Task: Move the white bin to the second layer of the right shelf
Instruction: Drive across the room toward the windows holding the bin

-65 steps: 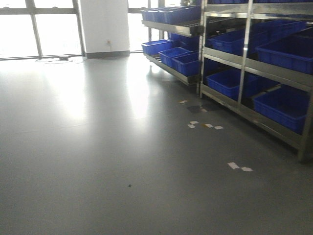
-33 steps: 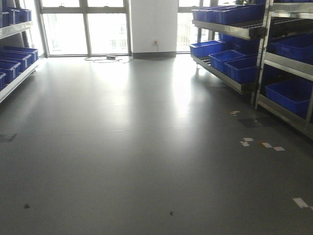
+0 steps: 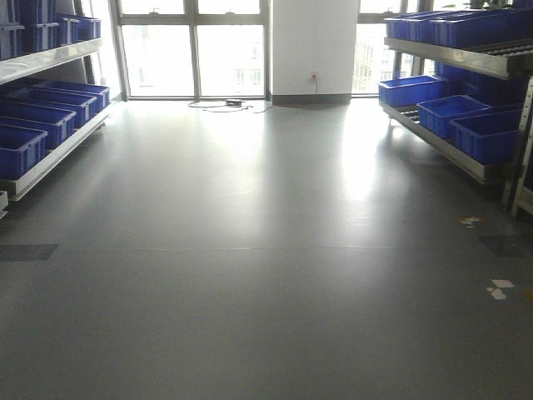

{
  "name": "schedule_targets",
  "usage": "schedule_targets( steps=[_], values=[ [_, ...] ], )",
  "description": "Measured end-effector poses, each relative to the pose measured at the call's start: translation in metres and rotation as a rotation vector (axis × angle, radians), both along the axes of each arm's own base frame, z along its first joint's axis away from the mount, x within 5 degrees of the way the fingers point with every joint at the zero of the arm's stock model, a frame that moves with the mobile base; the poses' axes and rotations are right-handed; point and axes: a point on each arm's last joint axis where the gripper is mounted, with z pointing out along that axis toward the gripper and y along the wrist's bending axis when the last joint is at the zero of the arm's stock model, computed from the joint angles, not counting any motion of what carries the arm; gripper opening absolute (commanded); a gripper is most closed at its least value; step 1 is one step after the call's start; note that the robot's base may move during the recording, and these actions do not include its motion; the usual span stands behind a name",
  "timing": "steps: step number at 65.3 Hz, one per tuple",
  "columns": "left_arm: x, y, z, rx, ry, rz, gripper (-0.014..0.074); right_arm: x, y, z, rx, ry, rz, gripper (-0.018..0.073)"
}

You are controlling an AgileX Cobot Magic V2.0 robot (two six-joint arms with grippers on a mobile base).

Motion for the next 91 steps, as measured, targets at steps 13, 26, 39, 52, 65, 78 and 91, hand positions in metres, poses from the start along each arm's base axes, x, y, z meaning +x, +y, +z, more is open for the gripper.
schedule_targets(
  steps=[13, 26, 39, 52, 65, 78, 91],
  values=[
    [0.0000, 0.0000, 0.0000, 0.000, 0.000, 0.000, 0.0085, 0.0000, 0.0000, 0.0000, 0.000, 0.000, 0.000, 0.0053],
    [0.0000, 0.0000, 0.0000, 0.000, 0.000, 0.000, 0.0085, 0.0000, 0.0000, 0.0000, 0.000, 0.000, 0.000, 0.0053],
    [0.0000, 0.0000, 0.0000, 0.000, 0.000, 0.000, 0.0085, 0.0000, 0.0000, 0.0000, 0.000, 0.000, 0.000, 0.0053],
    [0.0000, 0.0000, 0.0000, 0.000, 0.000, 0.000, 0.0085, 0.0000, 0.0000, 0.0000, 0.000, 0.000, 0.000, 0.0053],
    [0.0000, 0.0000, 0.0000, 0.000, 0.000, 0.000, 0.0085, 0.0000, 0.0000, 0.0000, 0.000, 0.000, 0.000, 0.0053],
    [0.0000, 0.0000, 0.0000, 0.000, 0.000, 0.000, 0.0085, 0.0000, 0.0000, 0.0000, 0.000, 0.000, 0.000, 0.0053],
    [0.0000, 0.0000, 0.0000, 0.000, 0.000, 0.000, 0.0085, 0.0000, 0.0002, 0.0000, 0.003, 0.000, 0.001, 0.0053]
  ],
)
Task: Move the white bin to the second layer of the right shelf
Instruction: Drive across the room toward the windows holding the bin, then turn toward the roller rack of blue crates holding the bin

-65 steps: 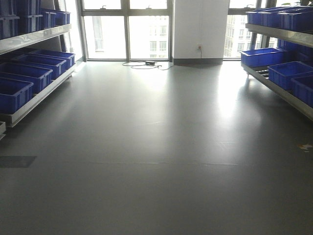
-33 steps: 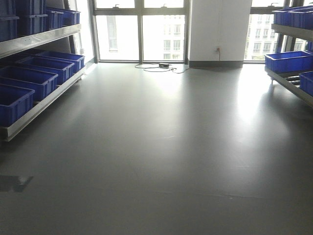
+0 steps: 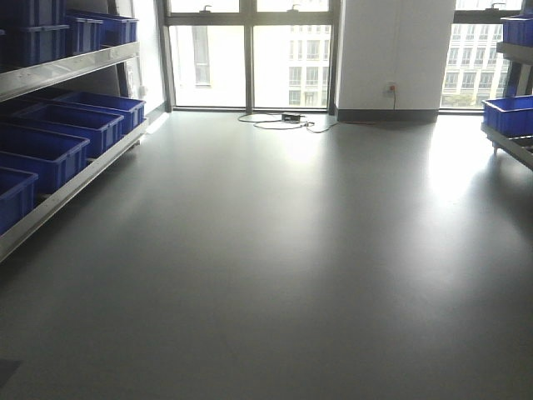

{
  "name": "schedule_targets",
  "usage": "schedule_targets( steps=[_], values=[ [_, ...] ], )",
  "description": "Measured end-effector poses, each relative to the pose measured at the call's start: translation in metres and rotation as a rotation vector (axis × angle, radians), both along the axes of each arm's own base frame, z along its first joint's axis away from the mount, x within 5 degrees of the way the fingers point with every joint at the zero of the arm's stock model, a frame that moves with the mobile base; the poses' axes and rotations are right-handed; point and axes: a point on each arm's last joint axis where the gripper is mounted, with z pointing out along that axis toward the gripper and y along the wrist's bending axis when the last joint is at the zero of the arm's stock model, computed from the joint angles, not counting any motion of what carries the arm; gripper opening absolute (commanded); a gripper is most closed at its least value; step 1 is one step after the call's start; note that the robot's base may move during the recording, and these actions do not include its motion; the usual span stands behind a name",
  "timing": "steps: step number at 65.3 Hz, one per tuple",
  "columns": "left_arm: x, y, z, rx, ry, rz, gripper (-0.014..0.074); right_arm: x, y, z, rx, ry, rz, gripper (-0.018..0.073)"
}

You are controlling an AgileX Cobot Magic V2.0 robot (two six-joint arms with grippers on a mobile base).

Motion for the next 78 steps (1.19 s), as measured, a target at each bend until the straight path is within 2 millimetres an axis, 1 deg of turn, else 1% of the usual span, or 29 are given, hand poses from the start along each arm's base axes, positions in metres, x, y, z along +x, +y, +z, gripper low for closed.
schedule_targets(
  steps=[78],
  values=[
    [0.0000, 0.0000, 0.0000, 0.000, 0.000, 0.000, 0.0085, 0.0000, 0.0000, 0.0000, 0.000, 0.000, 0.000, 0.0053]
  ],
)
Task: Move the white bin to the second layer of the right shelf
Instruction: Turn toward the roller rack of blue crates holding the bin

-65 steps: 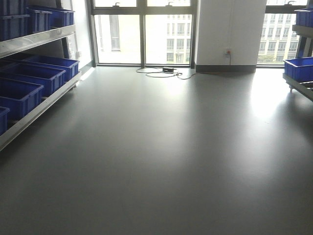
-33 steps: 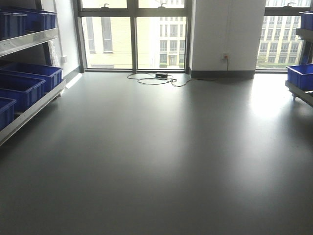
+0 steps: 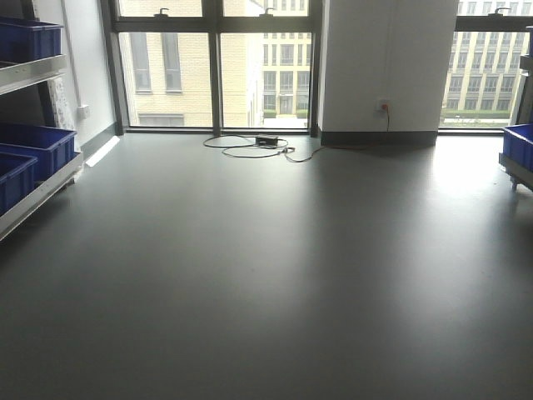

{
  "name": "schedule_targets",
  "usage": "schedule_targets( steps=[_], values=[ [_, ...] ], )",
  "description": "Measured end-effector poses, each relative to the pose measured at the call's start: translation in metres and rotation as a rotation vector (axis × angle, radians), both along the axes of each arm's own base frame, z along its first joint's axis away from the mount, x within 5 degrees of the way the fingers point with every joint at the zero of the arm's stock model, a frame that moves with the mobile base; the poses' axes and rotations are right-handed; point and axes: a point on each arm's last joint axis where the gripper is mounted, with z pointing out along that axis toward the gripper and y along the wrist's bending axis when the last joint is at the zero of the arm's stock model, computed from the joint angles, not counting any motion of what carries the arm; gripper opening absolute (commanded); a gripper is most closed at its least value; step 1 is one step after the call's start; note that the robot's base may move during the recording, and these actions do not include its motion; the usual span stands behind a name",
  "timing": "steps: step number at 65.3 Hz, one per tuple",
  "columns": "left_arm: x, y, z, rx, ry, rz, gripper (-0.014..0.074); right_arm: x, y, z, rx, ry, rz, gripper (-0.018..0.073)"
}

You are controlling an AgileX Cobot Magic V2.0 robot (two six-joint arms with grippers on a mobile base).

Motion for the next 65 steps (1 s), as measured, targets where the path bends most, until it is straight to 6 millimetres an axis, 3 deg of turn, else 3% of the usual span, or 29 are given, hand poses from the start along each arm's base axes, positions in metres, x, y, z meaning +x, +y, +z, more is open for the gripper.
schedule_targets(
  steps=[65],
  values=[
    [0.0000, 0.0000, 0.0000, 0.000, 0.000, 0.000, 0.0085, 0.0000, 0.0000, 0.0000, 0.000, 0.000, 0.000, 0.0053]
  ],
)
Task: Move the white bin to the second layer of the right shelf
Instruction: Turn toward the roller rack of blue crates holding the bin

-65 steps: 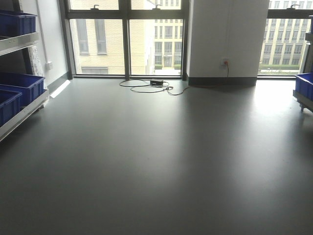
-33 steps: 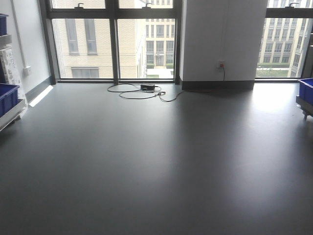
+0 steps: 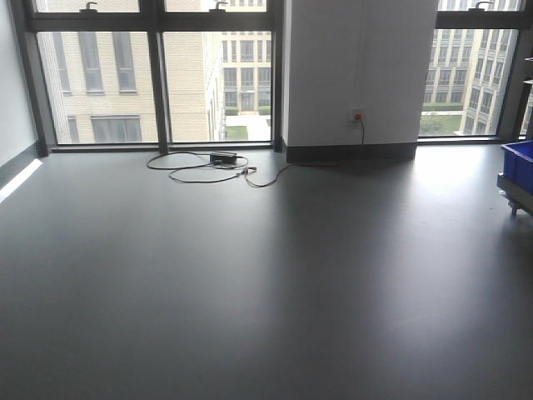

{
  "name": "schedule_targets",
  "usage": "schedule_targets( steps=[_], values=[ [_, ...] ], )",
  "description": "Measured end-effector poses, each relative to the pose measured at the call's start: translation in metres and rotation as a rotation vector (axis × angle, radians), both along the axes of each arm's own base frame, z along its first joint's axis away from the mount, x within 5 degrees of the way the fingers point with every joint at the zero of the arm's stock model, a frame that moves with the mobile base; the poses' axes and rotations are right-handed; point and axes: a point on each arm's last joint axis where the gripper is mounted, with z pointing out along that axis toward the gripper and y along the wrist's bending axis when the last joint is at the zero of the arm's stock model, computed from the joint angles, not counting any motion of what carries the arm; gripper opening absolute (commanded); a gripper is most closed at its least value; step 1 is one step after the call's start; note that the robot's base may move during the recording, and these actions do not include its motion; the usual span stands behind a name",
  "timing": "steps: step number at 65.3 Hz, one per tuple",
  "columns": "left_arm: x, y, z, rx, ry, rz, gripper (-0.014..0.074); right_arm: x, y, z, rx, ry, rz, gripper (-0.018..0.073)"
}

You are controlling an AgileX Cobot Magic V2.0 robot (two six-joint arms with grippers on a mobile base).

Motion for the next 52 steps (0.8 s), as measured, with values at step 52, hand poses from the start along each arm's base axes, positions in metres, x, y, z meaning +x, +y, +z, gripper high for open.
schedule_targets(
  steps=[52],
  values=[
    [0.0000, 0.0000, 0.0000, 0.000, 0.000, 0.000, 0.0085, 0.0000, 0.0000, 0.0000, 0.000, 0.000, 0.000, 0.0053]
  ],
)
